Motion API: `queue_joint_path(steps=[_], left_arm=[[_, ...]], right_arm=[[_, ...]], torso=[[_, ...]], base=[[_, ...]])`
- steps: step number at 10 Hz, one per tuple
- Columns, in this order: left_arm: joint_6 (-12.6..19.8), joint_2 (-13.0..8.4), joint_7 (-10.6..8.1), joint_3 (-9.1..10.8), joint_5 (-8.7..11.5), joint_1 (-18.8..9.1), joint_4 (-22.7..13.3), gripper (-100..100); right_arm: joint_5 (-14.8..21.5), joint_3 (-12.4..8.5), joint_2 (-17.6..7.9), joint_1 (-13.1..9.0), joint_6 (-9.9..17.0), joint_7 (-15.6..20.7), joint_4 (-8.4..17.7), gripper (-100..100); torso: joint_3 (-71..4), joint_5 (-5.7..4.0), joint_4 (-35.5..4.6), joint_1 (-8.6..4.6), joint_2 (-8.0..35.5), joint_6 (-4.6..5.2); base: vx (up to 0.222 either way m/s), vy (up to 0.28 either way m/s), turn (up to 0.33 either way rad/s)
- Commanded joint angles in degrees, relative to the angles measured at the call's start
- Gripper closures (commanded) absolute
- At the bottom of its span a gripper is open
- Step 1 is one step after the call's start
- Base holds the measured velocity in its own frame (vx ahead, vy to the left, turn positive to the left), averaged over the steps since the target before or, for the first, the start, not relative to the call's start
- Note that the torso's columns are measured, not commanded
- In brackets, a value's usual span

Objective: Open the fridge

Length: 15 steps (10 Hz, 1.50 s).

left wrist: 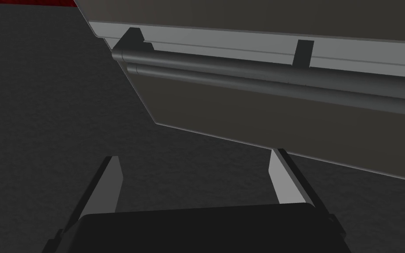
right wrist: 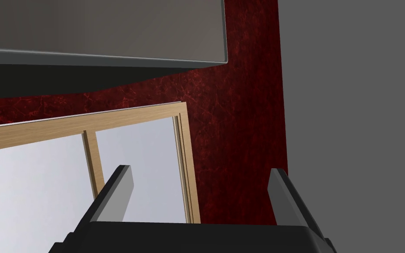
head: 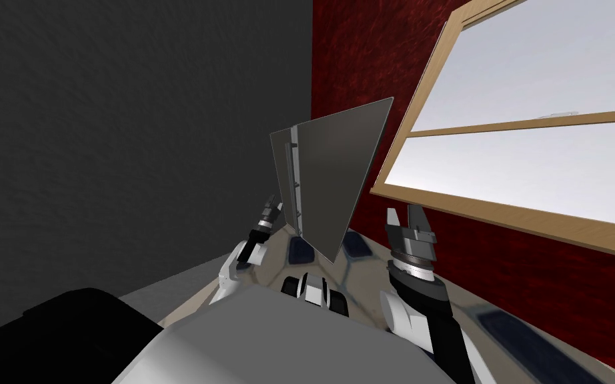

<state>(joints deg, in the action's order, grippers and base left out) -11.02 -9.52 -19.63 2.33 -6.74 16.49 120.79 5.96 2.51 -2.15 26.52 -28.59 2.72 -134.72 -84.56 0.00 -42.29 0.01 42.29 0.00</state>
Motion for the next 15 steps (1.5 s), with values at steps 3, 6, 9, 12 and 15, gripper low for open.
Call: queue_joint_path(steps=[3, 6, 9, 12, 15], left_arm=[[6.54, -0.79, -6.34, 3.06, -1.4, -6.52, -4.34, -100], [10.61, -1.0, -9.98, 4.83, -2.31, -10.3, -7.13, -100], [14.95, -1.13, -13.69, 6.65, -3.2, -14.43, -10.17, -100], [19.84, -1.16, -17.46, 8.52, -4.06, -18.59, -13.11, -100], [23.68, -1.16, -21.15, 10.42, -4.89, -22.82, -17.0, -100]], right_arm=[[0.0, 0.0, 0.0, 0.0, 0.0, 0.0, 0.0, 0], [0.0, 0.0, 0.0, 0.0, 0.0, 0.0, 0.0, 0], [0.0, 0.0, 0.0, 0.0, 0.0, 0.0, 0.0, 0], [0.0, 0.0, 0.0, 0.0, 0.0, 0.0, 0.0, 0], [0.0, 0.0, 0.0, 0.0, 0.0, 0.0, 0.0, 0]], torso=[[0.0, 0.0, 0.0, -0.01, 0.0, 0.0], [-0.01, 0.0, 0.0, -0.01, -0.01, 0.0], [0.0, 0.0, 0.0, 0.0, 0.0, 0.0], [0.0, -0.01, 0.0, -0.01, 0.0, 0.0], [-0.01, 0.0, 0.01, 0.0, -0.01, 0.0]], base=[[0.005, -0.012, -0.054], [0.008, -0.012, -0.054], [0.008, -0.012, -0.053], [0.008, -0.013, -0.063], [0.01, -0.01, -0.055]])
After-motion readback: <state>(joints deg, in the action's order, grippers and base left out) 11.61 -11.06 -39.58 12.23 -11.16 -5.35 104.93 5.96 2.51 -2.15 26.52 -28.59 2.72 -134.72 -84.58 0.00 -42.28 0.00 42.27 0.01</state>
